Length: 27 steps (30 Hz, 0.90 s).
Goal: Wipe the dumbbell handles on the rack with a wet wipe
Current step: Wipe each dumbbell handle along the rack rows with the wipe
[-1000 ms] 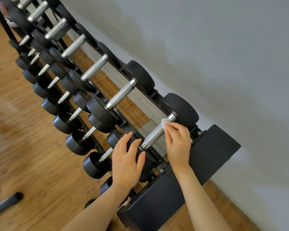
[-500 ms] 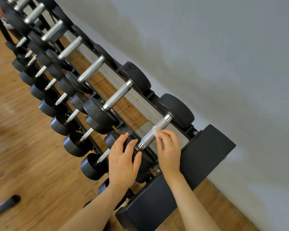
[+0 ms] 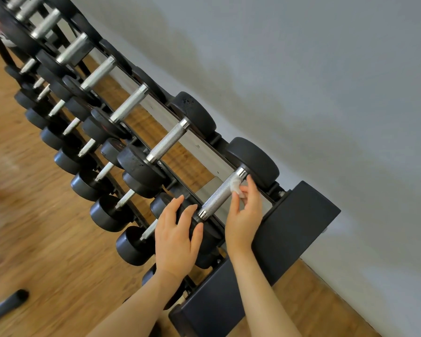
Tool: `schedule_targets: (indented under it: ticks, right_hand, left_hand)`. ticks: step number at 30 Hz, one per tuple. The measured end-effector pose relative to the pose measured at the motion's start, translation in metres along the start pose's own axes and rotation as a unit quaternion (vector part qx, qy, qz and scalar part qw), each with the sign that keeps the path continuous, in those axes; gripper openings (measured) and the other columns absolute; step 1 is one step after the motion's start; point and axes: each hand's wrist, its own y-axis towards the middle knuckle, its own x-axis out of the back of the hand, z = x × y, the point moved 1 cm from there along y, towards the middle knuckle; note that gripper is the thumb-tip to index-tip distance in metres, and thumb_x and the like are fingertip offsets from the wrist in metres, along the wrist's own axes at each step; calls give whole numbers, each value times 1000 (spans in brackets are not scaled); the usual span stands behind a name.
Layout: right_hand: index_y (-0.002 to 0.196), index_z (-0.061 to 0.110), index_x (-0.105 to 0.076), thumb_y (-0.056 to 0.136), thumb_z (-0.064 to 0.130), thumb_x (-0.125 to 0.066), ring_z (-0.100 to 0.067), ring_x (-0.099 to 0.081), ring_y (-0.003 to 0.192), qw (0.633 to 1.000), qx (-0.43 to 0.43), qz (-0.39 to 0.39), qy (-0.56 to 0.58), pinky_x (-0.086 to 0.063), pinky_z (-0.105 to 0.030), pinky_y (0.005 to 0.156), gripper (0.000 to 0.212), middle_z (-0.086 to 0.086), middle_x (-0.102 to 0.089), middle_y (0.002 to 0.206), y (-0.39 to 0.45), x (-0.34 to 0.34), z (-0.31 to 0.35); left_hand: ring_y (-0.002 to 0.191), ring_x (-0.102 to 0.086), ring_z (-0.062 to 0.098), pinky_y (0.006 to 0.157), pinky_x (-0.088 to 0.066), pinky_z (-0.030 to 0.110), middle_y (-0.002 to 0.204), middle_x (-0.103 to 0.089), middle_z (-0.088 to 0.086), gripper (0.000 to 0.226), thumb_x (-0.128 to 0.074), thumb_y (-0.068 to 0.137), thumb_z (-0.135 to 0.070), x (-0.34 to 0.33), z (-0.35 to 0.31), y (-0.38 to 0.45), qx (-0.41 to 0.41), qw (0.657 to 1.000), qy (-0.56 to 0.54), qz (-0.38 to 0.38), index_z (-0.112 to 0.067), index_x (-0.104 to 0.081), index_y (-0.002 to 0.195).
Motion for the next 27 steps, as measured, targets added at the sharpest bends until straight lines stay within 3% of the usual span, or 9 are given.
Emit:
schedule_targets:
  ticks: [3, 7, 11, 16, 21, 27]
  right_hand:
    - [129, 8, -60, 97, 5, -54, -7, -57, 109, 1000, 9, -18, -18, -52, -19, 90, 33, 0, -54, 120, 10, 0, 1]
    - [125, 9, -65, 96, 8, -54, -2, -55, 100, 999, 30, -14, -23, -49, -13, 85, 30, 5, -50, 111, -3, -4, 1]
    - [121, 11, -67, 96, 7, -55, -4, -57, 97, 999, 14, -26, -20, -52, -17, 82, 28, 4, -52, 109, -5, -8, -3]
    - [118, 15, -68, 94, 2, -57, 9, -56, 102, 996, -31, -83, 13, -46, -9, 87, 29, 8, -53, 112, 16, -9, 2]
    - [121, 16, -65, 96, 3, -55, 0, -60, 102, 996, -38, -68, 39, -50, -13, 85, 30, 6, -56, 112, -16, -15, 5]
    - [117, 16, -67, 95, 2, -56, 1, -60, 101, 993, -60, -74, 64, -50, -12, 84, 28, 10, -55, 111, -12, -14, 6]
  left_hand:
    - [137, -37, 26, 108, -27, 42, 146, -44, 8, 46, -41, 94, -43, 0, 0, 0, 0, 1000, 3, 1, -18, -58, 129]
    - [136, -37, 26, 107, -29, 43, 146, -44, 8, 46, -41, 94, -43, 0, 0, 0, 2, 1000, -1, -2, -18, -58, 129]
    - [136, -36, 27, 107, -30, 44, 146, -44, 9, 46, -41, 93, -43, 0, -2, 0, 2, 1000, -1, -1, -18, -58, 128]
    - [136, -37, 28, 106, -31, 45, 146, -44, 9, 45, -41, 94, -43, 0, -2, -1, 2, 1000, -3, -2, -19, -57, 128]
    - [135, -39, 28, 106, -31, 45, 145, -45, 10, 46, -42, 93, -42, -1, 0, 0, -3, 1000, -6, -8, -17, -59, 127]
    - [135, -40, 30, 107, -33, 47, 145, -45, 11, 46, -42, 93, -42, 0, -1, 0, 1, 1000, -9, -7, -15, -60, 127]
